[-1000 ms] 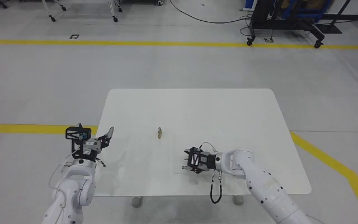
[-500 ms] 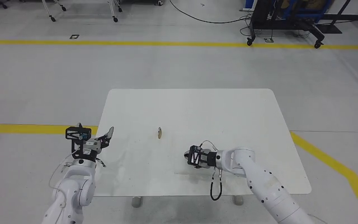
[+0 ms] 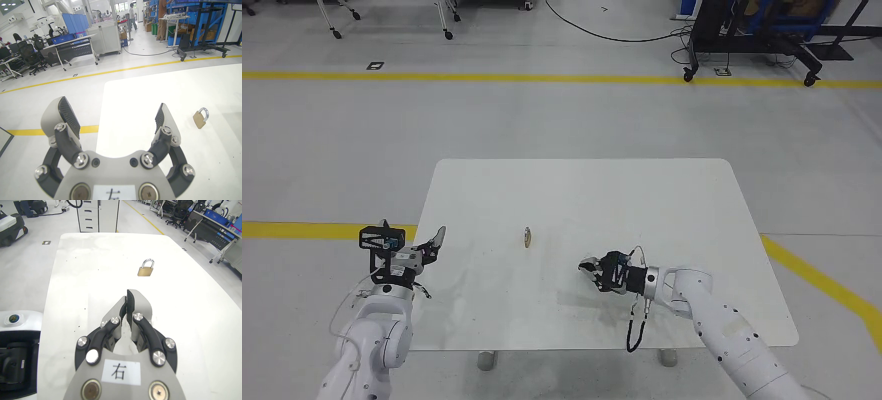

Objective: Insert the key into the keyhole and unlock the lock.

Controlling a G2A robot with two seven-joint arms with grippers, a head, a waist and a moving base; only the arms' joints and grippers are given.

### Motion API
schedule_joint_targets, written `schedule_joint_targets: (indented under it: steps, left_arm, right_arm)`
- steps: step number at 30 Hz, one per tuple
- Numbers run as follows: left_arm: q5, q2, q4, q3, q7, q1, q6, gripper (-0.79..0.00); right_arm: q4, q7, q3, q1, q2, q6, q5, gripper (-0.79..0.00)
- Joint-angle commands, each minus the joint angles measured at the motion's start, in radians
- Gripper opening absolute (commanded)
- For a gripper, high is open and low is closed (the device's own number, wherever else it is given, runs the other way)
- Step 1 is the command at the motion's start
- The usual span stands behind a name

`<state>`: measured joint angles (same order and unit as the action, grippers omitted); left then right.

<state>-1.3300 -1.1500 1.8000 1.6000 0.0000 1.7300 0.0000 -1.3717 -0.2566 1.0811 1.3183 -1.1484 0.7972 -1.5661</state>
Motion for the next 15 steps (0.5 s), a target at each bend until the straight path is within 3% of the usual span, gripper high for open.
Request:
schedule_joint_targets:
  steps: [1,8,11,15]
  left_arm:
    - [0.0,0.0,0.0,0.0,0.0,0.0,0.0,0.0]
    - [0.033,-0.003,0.016,-0.024,-0.016,-0.019,-0.039,0.0]
    - [-0.003,-0.003,0.043,-0.079,-0.08,-0.063,-0.109,0.0]
    - [0.013,-0.006,0.061,-0.139,-0.168,-0.137,-0.183,0.0]
  right_arm:
    - [0.0,-0.001,0.0,0.0,0.0,0.0,0.0,-0.785]
    - [0.018,-0.038,0.001,0.0,-0.002,-0.014,0.035,-0.785]
    - [0.029,-0.194,-0.025,-0.024,0.0,0.041,-0.019,-0.785]
    - [0.108,-0.395,-0.058,-0.048,0.001,-0.022,-0.124,-0.785]
